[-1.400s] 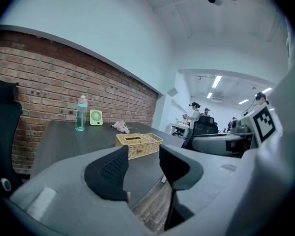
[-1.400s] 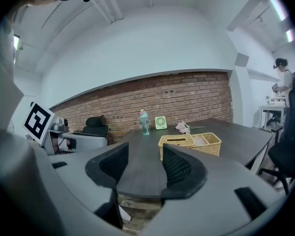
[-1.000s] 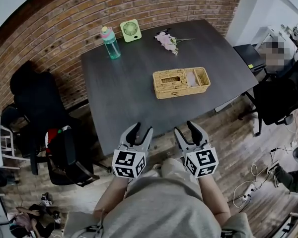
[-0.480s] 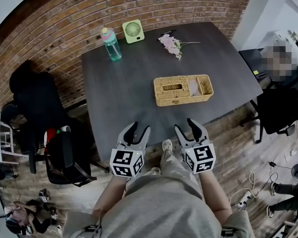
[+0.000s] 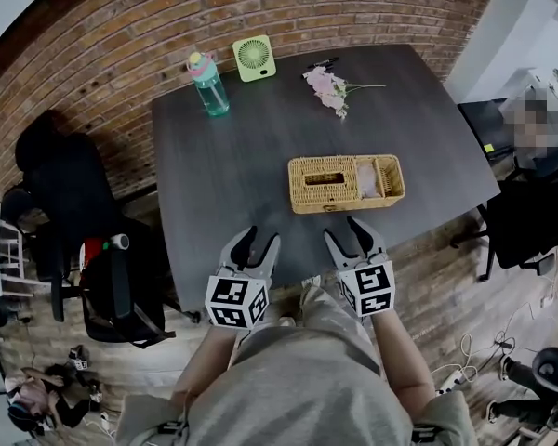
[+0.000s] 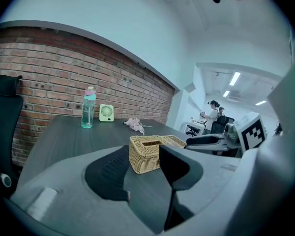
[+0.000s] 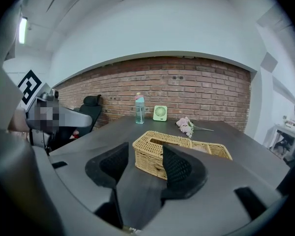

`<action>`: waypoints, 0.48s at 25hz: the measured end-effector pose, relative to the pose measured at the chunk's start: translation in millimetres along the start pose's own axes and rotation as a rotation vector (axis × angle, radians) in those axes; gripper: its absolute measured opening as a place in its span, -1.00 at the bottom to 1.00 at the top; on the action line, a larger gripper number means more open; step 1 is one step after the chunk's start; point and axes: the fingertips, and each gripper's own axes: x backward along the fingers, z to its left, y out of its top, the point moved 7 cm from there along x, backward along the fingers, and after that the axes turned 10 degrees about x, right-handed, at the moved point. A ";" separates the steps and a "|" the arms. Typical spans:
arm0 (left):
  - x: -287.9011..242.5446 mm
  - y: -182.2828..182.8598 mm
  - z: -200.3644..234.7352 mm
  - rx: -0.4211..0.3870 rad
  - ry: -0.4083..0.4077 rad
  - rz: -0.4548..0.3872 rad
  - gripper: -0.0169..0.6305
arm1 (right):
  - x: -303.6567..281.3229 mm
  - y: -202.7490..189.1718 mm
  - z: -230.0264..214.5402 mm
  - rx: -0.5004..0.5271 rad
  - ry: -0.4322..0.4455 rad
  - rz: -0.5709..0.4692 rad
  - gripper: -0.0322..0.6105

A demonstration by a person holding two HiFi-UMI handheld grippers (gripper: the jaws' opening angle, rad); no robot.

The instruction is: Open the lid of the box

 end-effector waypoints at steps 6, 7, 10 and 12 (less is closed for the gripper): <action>-27.6 7.1 4.5 0.008 0.004 0.003 -0.36 | -29.4 -8.0 -12.0 0.013 0.031 0.039 -0.22; -31.5 8.4 4.6 0.007 0.008 0.003 -0.36 | -33.7 -9.4 -14.1 0.020 0.037 0.047 -0.22; -41.6 12.1 4.6 0.009 0.019 0.001 -0.36 | -46.9 -15.8 -20.5 0.060 0.052 0.075 -0.22; -47.6 14.6 4.9 0.010 0.027 -0.001 -0.36 | -55.8 -20.4 -24.4 0.096 0.064 0.095 -0.22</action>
